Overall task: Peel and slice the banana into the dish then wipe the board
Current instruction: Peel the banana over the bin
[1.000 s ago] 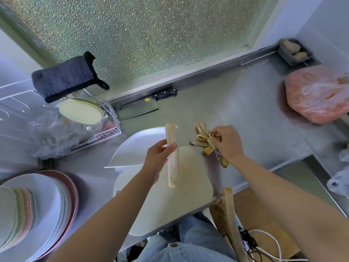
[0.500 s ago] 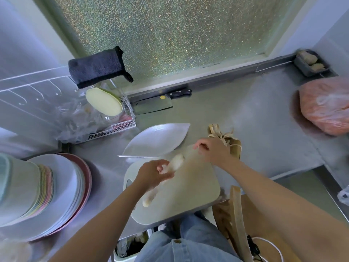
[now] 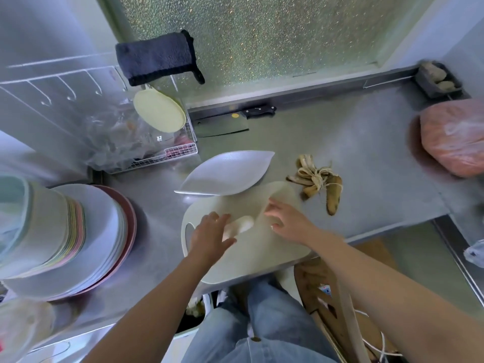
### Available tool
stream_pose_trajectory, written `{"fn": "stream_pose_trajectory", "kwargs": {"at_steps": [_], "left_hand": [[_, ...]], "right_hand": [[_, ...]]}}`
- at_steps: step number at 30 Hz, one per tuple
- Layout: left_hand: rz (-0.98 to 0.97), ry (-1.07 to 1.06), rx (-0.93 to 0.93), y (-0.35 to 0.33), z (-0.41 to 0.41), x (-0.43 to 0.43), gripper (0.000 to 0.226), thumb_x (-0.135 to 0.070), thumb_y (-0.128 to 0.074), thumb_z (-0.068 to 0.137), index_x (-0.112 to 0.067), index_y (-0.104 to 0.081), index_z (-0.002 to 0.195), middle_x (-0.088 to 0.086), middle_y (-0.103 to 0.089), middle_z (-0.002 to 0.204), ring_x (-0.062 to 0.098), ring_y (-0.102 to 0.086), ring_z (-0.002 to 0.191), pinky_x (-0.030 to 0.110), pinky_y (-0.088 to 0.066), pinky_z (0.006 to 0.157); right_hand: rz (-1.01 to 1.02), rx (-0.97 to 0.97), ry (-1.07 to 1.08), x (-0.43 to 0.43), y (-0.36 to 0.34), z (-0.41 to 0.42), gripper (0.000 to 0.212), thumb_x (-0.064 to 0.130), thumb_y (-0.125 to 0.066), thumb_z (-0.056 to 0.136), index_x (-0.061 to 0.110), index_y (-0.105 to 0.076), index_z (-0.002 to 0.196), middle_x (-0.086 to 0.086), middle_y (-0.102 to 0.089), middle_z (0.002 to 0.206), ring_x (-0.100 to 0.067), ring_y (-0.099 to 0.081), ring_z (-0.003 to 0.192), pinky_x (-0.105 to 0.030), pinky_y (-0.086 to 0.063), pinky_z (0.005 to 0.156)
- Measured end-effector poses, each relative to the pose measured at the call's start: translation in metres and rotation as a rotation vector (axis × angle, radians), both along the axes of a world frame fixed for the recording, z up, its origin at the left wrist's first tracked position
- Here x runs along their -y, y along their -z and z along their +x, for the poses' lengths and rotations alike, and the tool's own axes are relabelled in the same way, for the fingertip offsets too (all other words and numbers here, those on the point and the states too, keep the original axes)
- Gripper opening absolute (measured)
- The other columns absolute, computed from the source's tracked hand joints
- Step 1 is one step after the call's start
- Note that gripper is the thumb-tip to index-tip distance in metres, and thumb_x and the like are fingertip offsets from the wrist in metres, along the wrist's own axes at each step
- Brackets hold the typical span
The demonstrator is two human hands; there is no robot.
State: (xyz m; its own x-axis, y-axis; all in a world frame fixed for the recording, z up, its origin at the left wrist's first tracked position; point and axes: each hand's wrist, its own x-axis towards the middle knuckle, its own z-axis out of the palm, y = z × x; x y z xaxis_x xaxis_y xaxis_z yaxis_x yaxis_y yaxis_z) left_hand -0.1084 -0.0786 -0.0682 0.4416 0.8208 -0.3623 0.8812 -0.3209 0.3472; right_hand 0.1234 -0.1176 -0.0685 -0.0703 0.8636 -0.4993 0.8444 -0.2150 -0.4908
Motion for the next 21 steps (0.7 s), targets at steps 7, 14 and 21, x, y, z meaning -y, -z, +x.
{"fn": "stream_pose_trajectory", "kwargs": {"at_steps": [7,14,21], "left_hand": [[-0.044,-0.056,0.119,-0.005,-0.031,-0.002,0.055,-0.046,-0.065,0.086,-0.024,-0.051,0.134,0.000,-0.053,0.126,0.021,-0.051,0.116,0.034,-0.042,0.098],[0.081,-0.167,0.298,-0.033,-0.022,-0.056,0.017,-0.023,-0.060,0.089,-0.022,-0.067,0.104,-0.004,-0.063,0.098,0.015,-0.060,0.094,0.030,-0.047,0.079],[-0.066,-0.100,0.169,-0.032,0.016,-0.130,0.032,-0.030,-0.057,0.093,-0.020,-0.059,0.124,0.003,-0.058,0.126,0.022,-0.050,0.120,0.034,-0.039,0.100]], "right_hand": [[0.018,0.028,0.052,-0.003,-0.003,-0.008,0.038,0.013,-0.053,0.091,0.010,-0.056,0.129,-0.003,-0.027,0.156,-0.017,-0.025,0.142,-0.027,-0.024,0.110],[-0.034,0.071,0.126,-0.045,-0.023,0.002,0.032,0.014,-0.048,0.093,0.010,-0.062,0.122,-0.008,-0.061,0.128,-0.023,-0.054,0.116,-0.030,-0.041,0.098],[0.200,-0.028,0.342,-0.126,-0.044,0.030,0.022,0.012,-0.053,0.088,0.011,-0.073,0.096,-0.001,-0.070,0.096,-0.017,-0.062,0.091,-0.025,-0.042,0.076]]}}
